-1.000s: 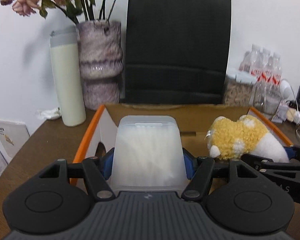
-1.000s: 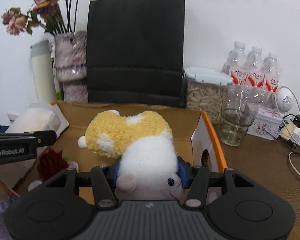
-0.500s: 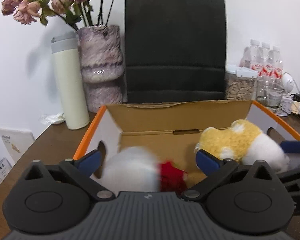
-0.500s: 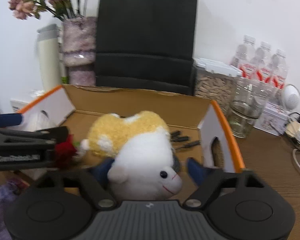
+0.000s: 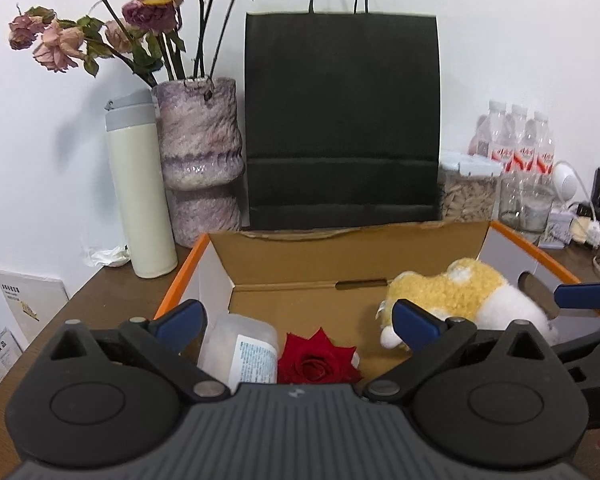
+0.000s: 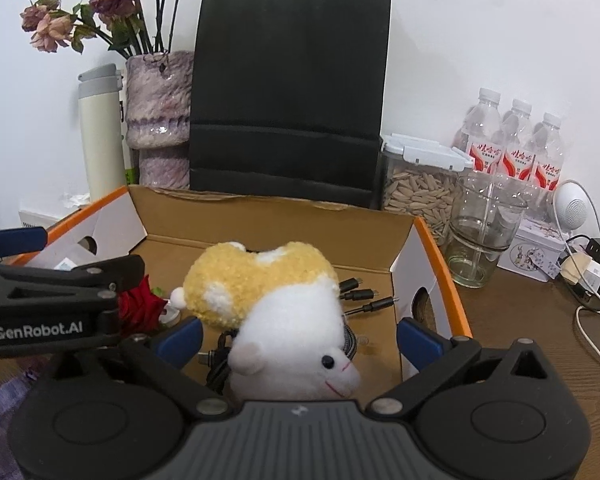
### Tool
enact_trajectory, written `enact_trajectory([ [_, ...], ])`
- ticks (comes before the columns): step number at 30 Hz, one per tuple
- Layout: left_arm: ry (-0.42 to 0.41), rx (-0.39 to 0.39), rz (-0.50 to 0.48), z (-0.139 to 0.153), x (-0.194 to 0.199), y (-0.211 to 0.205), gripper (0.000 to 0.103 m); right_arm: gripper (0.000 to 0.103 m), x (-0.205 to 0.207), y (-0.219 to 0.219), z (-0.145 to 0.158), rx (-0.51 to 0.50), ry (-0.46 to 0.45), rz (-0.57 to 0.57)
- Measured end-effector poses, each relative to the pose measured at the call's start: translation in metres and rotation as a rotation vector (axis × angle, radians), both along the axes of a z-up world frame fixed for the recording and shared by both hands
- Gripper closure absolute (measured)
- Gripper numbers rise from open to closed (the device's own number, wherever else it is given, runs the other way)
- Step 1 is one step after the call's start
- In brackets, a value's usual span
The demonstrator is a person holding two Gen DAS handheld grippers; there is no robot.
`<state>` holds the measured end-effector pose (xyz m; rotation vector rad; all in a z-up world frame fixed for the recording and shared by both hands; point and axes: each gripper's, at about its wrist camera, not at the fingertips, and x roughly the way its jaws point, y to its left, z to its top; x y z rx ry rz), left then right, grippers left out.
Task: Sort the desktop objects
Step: 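Move both grippers back from the box to the remaining table objects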
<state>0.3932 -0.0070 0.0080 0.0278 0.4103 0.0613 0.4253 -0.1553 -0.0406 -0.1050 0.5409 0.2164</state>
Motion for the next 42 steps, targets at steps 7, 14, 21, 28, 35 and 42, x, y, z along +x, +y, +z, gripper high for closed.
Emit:
enact_trajectory([
  [7, -0.078, -0.024, -0.014, 0.013, -0.028, 0.0, 0.0, 0.0, -0.022, -0.01, 0.014, 0.006, -0.06, -0.001],
  [14, -0.1, 0.0, -0.01, 0.014, -0.066, 0.005, 0.0, 0.0, -0.056, -0.027, 0.016, 0.022, -0.102, -0.015],
  [21, -0.045, 0.004, -0.015, 0.004, -0.097, 0.018, 0.0, 0.0, -0.093, -0.042, 0.011, 0.045, -0.108, -0.021],
  [28, 0.005, -0.032, -0.003, -0.001, -0.123, 0.034, 0.0, 0.0, -0.126, -0.046, -0.005, 0.042, -0.048, -0.002],
  [35, 0.053, -0.059, 0.026, -0.008, -0.146, 0.046, 0.0, 0.0, -0.15, -0.043, -0.009, 0.043, -0.038, 0.02],
  [42, 0.084, -0.054, 0.043, -0.015, -0.167, 0.054, 0.0, 0.0, -0.179, -0.025, -0.01, 0.056, -0.027, 0.085],
])
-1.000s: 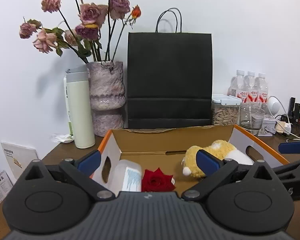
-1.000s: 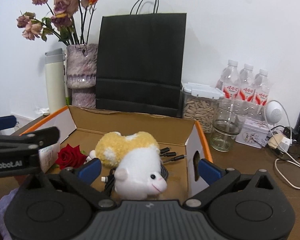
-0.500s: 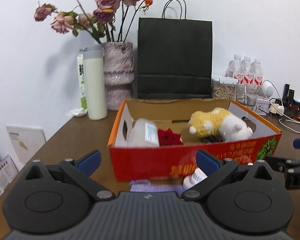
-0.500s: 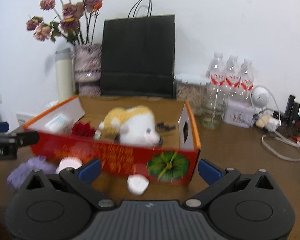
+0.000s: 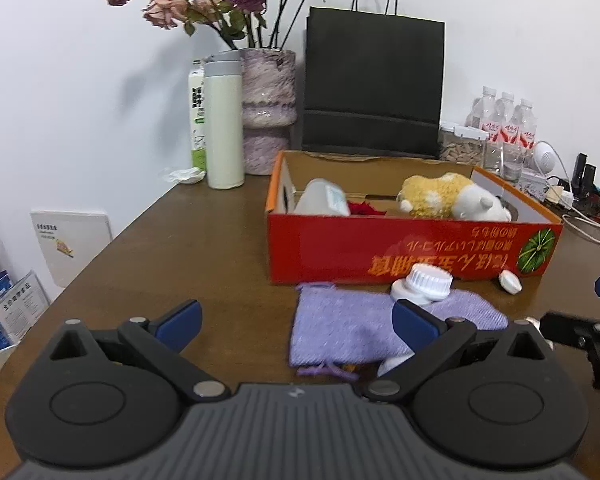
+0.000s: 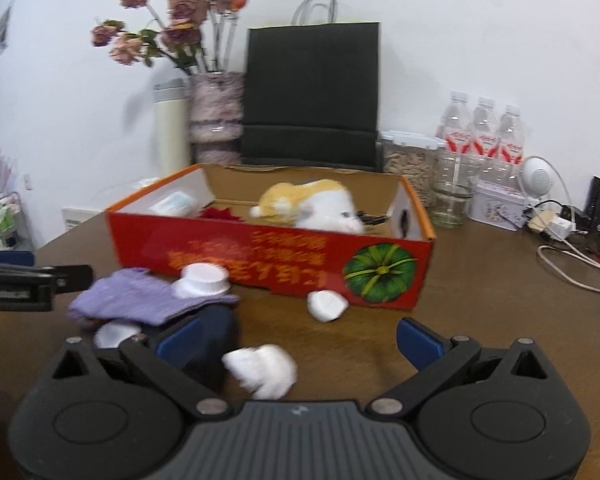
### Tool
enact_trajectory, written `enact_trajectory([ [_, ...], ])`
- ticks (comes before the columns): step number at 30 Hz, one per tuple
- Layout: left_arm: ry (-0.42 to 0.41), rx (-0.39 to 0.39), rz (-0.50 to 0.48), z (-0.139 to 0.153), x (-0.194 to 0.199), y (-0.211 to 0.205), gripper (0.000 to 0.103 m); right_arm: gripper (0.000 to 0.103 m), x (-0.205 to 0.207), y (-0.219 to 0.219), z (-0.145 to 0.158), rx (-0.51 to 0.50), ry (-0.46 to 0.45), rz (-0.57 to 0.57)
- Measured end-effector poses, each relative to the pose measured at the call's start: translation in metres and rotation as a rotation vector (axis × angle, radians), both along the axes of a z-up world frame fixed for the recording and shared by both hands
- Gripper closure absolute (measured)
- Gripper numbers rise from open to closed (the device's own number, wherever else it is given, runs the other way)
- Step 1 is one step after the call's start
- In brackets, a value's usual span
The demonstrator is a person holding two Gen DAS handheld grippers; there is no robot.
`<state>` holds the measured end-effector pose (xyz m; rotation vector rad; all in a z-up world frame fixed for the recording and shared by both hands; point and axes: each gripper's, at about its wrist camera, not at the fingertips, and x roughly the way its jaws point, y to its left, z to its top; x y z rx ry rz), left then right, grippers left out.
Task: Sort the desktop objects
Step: 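Move both grippers back from the box to the remaining table objects, then grasp a white cap with left gripper while right grasps the navy fabric item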
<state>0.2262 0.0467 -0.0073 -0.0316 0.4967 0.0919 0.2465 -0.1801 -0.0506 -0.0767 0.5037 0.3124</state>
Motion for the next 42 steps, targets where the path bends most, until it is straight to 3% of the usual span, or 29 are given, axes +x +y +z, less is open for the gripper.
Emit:
enact_trajectory([
  [5, 0.025, -0.025, -0.004, -0.006, -0.011, 0.011, 0.0, 0.002, -0.023, 0.024, 0.001, -0.004, 0.001, 0.081],
  [12, 0.039, -0.052, -0.019, -0.011, -0.021, 0.025, 0.0, 0.028, -0.026, 0.053, -0.007, -0.034, 0.068, 0.139],
  [23, 0.054, -0.055, -0.059, -0.013, -0.022, 0.021, 0.0, 0.025, 0.005, 0.066, -0.025, -0.057, 0.178, 0.101],
  [28, 0.061, -0.05, -0.075, -0.016, -0.022, 0.017, 0.0, 0.036, 0.005, 0.059, -0.023, -0.024, 0.172, 0.093],
  [33, 0.055, -0.039, -0.109, -0.017, -0.023, 0.01, 0.0, 0.04, 0.003, 0.049, -0.019, 0.026, 0.162, 0.083],
  [42, 0.089, -0.035, -0.202, -0.021, -0.017, -0.025, 0.041, 0.04, -0.008, 0.032, -0.006, 0.089, 0.093, 0.086],
])
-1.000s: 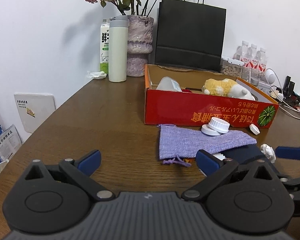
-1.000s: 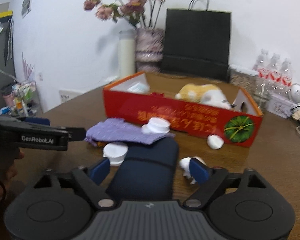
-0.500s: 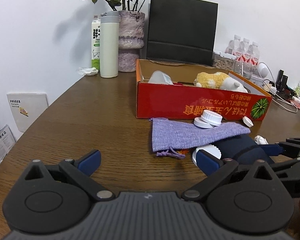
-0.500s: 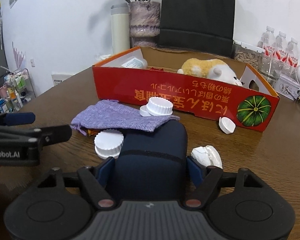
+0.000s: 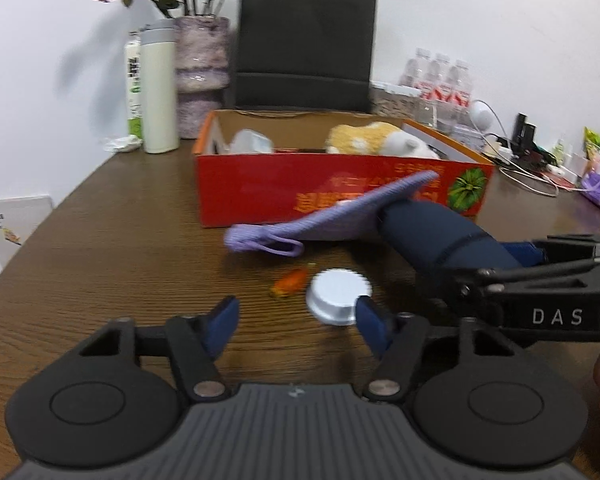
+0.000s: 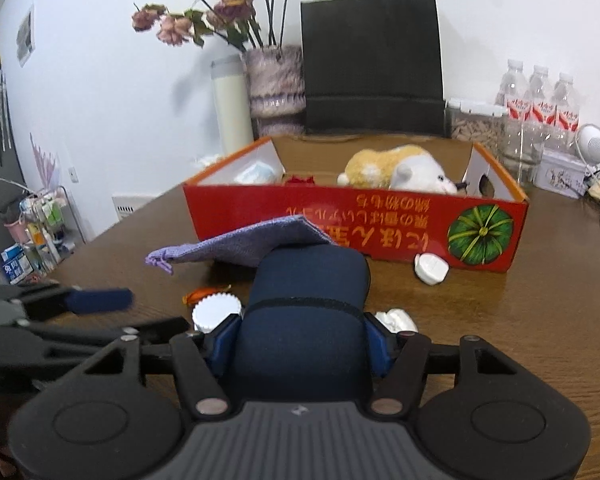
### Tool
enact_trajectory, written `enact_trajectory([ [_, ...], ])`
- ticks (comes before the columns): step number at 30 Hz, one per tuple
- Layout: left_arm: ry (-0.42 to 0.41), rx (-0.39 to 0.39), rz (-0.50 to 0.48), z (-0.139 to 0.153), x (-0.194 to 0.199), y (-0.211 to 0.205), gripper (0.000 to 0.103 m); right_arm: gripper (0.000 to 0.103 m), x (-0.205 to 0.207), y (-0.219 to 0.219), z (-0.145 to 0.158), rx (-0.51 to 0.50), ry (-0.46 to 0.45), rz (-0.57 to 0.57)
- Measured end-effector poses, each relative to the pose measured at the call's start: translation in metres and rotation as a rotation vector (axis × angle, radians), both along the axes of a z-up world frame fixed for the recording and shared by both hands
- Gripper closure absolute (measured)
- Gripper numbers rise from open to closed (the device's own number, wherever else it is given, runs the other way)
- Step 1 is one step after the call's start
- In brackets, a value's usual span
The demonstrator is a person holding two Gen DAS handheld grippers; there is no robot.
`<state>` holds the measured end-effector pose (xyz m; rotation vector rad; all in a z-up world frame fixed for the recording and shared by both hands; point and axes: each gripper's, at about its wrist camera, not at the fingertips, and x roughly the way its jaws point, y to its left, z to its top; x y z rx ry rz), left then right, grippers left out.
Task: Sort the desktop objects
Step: 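Grasp a white cap with left gripper while right grasps the navy fabric item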
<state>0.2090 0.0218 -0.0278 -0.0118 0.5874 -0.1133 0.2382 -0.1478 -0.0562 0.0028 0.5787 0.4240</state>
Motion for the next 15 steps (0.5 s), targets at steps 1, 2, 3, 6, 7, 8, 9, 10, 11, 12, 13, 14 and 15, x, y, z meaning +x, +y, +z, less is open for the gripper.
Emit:
enact_trajectory([
  [1, 0.004, 0.002, -0.006, -0.001, 0.001, -0.005, 0.045, 0.04, 0.0, -0.002, 0.001, 0.002, -0.005, -0.001],
  [2, 0.009, 0.003, -0.013, -0.001, 0.003, -0.009, 0.049, 0.04, -0.001, -0.005, 0.002, 0.004, -0.008, -0.005],
  [3, 0.016, 0.001, -0.022, -0.001, 0.005, -0.013, 0.05, 0.04, 0.0, -0.008, 0.002, 0.005, -0.013, -0.01],
  [6, 0.025, 0.007, -0.038, -0.003, 0.009, -0.023, 0.053, 0.04, 0.0, -0.018, 0.005, 0.01, -0.023, -0.019],
  [7, 0.027, 0.014, -0.036, -0.003, 0.01, -0.026, 0.054, 0.04, 0.0, -0.021, 0.005, 0.01, -0.026, -0.021],
  [8, 0.033, 0.021, -0.029, -0.004, 0.012, -0.028, 0.056, 0.04, -0.001, -0.023, 0.006, 0.011, -0.03, -0.024],
  [9, 0.039, 0.025, -0.022, -0.005, 0.014, -0.03, 0.056, 0.04, -0.001, -0.027, 0.006, 0.01, -0.034, -0.027],
  [10, 0.047, 0.029, -0.014, -0.006, 0.017, -0.032, 0.058, 0.04, -0.001, -0.03, 0.007, 0.011, -0.037, -0.029],
  [11, 0.056, 0.031, -0.006, -0.006, 0.019, -0.032, 0.061, 0.04, -0.001, -0.033, 0.007, 0.013, -0.04, -0.033],
  [12, 0.065, 0.034, 0.005, -0.007, 0.022, -0.033, 0.062, 0.04, 0.0, -0.036, 0.007, 0.013, -0.044, -0.036],
  [13, 0.066, 0.035, 0.012, -0.008, 0.023, -0.032, 0.063, 0.04, 0.0, -0.039, 0.007, 0.013, -0.046, -0.04],
  [14, 0.067, 0.035, 0.018, -0.008, 0.025, -0.032, 0.063, 0.04, 0.0, -0.042, 0.008, 0.013, -0.048, -0.044],
  [15, 0.069, 0.033, 0.024, -0.008, 0.027, -0.032, 0.063, 0.04, 0.0, -0.045, 0.008, 0.013, -0.049, -0.049],
])
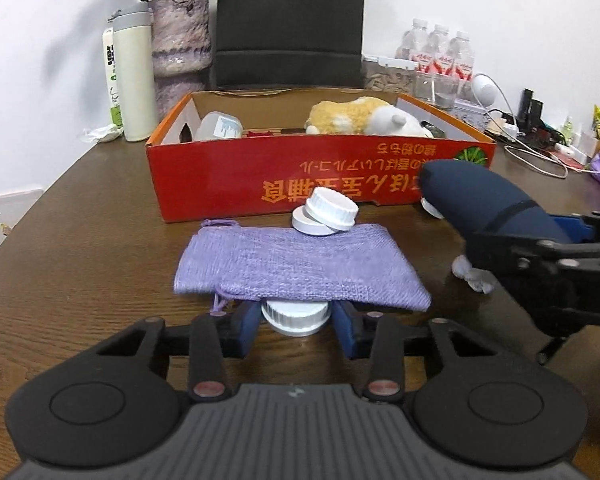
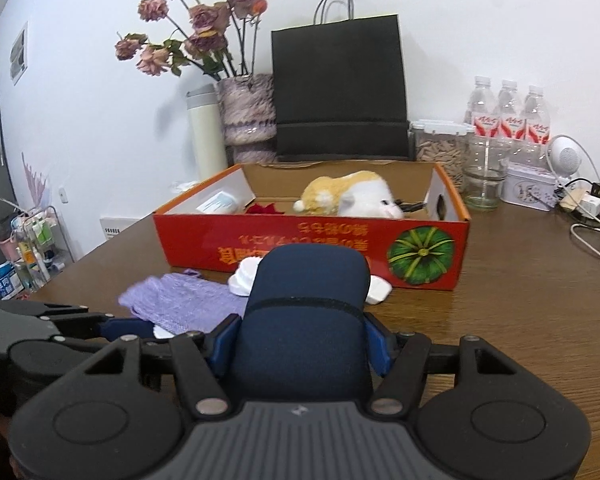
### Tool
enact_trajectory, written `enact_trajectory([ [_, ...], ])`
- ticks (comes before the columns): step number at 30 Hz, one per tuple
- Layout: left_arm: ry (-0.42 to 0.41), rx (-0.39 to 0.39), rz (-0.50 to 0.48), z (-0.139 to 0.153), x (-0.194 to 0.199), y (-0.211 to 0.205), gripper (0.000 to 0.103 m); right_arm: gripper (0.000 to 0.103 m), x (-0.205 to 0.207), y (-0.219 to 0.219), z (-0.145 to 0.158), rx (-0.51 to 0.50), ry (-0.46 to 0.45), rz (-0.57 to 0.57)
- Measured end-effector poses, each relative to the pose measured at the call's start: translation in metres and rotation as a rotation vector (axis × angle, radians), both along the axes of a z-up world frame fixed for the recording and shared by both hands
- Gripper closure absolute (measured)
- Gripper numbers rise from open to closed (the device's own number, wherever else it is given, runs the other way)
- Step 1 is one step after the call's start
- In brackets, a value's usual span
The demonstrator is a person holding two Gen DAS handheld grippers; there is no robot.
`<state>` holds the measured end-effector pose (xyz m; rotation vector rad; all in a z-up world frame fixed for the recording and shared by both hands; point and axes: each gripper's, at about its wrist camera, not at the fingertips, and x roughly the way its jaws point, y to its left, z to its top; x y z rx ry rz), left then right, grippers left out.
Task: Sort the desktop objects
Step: 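Grasp a white cap with left gripper while right grasps the navy fabric item, then carry the white cap and navy item into the box and open both grippers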
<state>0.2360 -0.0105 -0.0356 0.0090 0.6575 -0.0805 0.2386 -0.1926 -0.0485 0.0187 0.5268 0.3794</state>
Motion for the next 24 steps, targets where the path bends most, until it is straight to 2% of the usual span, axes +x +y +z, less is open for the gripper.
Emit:
enact_trajectory([
  [13, -0.004, -0.003, 0.031, 0.001, 0.005, -0.006, 0.064, 0.04, 0.001, -0.01, -0.005, -0.013, -0.004, -0.018],
  [24, -0.07, -0.039, 0.007, 0.017, -0.035, 0.0, 0.065, 0.04, 0.0, -0.016, -0.007, -0.004, -0.009, -0.056],
])
